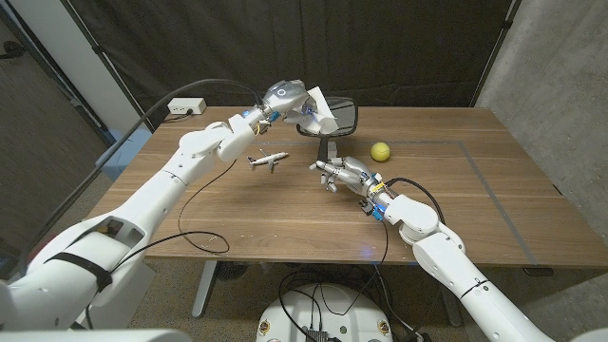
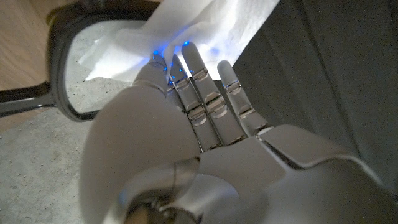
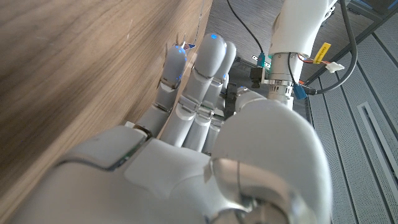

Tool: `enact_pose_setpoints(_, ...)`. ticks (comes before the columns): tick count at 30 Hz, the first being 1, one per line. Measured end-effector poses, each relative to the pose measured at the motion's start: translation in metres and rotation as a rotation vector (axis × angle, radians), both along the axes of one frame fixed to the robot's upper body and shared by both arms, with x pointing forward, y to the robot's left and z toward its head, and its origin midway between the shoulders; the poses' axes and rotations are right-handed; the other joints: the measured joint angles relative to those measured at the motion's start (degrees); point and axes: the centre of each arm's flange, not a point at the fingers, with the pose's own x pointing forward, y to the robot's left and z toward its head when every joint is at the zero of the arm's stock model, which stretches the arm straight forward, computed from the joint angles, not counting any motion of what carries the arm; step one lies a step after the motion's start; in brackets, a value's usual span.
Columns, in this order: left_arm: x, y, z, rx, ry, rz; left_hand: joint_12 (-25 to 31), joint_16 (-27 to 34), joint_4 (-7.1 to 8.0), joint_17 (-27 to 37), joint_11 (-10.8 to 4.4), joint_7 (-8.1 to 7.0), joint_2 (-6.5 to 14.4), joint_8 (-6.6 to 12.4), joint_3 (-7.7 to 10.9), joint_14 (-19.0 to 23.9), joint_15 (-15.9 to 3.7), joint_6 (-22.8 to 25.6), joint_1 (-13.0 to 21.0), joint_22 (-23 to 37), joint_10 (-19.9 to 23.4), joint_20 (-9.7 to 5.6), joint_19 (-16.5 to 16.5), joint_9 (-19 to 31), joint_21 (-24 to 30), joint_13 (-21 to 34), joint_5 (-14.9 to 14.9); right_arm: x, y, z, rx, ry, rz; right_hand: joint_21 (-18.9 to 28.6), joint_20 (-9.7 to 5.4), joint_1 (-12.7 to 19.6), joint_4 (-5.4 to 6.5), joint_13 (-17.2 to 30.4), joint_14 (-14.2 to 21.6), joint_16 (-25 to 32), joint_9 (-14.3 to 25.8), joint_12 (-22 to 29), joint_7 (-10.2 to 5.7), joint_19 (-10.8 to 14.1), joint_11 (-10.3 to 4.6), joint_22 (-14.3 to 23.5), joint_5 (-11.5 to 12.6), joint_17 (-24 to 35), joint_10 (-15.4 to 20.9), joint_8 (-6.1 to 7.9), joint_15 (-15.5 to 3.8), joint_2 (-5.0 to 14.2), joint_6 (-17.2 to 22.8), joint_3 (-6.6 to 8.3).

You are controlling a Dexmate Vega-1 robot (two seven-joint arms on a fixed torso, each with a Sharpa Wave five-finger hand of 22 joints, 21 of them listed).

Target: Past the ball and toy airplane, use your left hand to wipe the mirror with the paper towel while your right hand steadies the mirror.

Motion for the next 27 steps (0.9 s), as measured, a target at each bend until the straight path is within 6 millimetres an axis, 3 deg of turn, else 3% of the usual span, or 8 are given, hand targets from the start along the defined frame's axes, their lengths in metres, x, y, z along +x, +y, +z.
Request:
enact_pose_setpoints(6,0.001,0.003,-0.001,-0.083,-0.099,-0.032,-0.01,0.0,0.0,0.27,-0.08,0.0,0.0,-0.01,0.0,0.0,0.0,0.0,0.0,-0.16,0.12,0.0,0.0,-0.01,0.0,-0.01,0.0,0.0,-0.001,0.0,0.003,-0.002,0.001,0.0,0.0,0.06,0.0,-0.08,0.07,0.0,0.03,0.0,0.0,0.0,0.0,0.0,0.0,0.15,0.0,-0.01,-0.07,-0.05,0.0,0.0)
enact_pose_setpoints(13,-0.013,0.01,-0.001,-0.155,-0.208,-0.083,-0.39,0.0,-0.01,0.27,0.0,0.0,0.0,-0.04,-0.01,0.41,-0.21,0.0,0.0,-0.26,0.23,0.0,0.0,-0.05,0.34,0.03,-0.02,0.001,-0.004,-0.001,0.012,0.005,-0.001,-0.01,0.0,0.18,0.0,-0.1,0.07,0.0,0.11,0.0,0.0,0.0,0.06,-0.27,0.0,0.23,0.06,-0.01,-0.07,0.01,0.0,0.0)
enact_pose_setpoints(27,-0.046,0.025,-0.005,-0.104,-0.136,-0.024,-0.55,-0.43,0.23,0.27,-0.17,-0.01,0.0,-0.05,-0.25,0.41,-0.2,0.0,0.0,-0.55,0.31,0.31,-0.31,0.0,0.33,0.26,-0.03,0.009,-0.008,0.003,0.034,0.019,-0.006,-0.03,0.0,0.39,0.0,-0.14,0.08,-0.41,-0.03,0.0,0.0,0.0,0.15,-0.53,0.0,0.12,0.15,-0.18,-0.08,-0.08,0.0,0.0)
